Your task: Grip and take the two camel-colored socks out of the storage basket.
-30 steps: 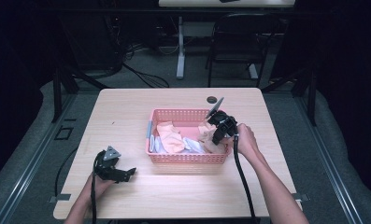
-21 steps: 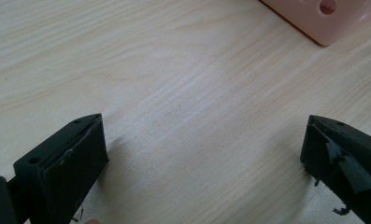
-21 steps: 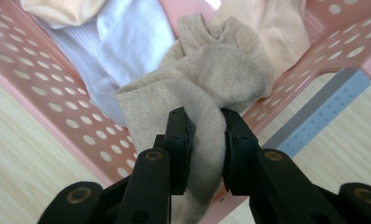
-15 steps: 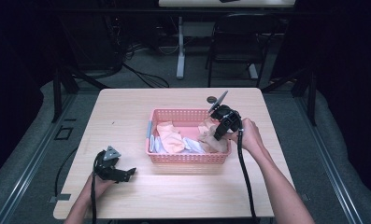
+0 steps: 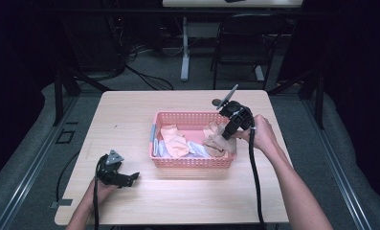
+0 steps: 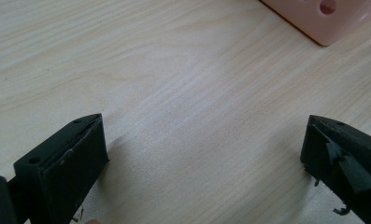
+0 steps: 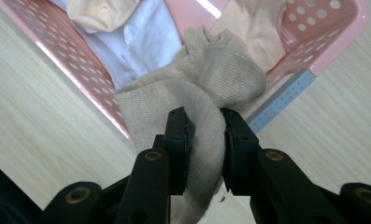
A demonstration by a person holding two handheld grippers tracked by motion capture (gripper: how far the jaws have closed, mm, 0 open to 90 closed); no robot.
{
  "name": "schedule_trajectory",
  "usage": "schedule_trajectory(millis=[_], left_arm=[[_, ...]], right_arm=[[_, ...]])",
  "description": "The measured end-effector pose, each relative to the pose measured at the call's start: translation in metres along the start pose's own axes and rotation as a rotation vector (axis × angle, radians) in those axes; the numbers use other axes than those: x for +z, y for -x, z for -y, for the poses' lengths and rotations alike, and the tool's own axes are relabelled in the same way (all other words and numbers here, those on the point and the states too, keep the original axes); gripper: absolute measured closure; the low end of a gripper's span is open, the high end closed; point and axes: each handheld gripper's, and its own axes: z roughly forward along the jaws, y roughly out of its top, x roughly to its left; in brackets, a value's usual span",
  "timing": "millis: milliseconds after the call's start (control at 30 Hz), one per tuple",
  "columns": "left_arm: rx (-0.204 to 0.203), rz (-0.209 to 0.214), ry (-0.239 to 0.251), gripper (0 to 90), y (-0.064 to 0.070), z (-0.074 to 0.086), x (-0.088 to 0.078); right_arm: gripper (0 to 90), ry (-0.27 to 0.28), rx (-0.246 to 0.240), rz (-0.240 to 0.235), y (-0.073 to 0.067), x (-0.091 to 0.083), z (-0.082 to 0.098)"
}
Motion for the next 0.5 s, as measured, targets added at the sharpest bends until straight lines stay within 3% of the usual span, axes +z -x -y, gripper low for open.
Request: schedule_trajectory(millis=[500], left_arm=[[0.000, 0.000, 0.000, 0.3, 0.000, 0.000, 0.000]], right_arm=[[73.7, -0.025, -0.008, 0.048, 0.003, -0.033, 0.012]])
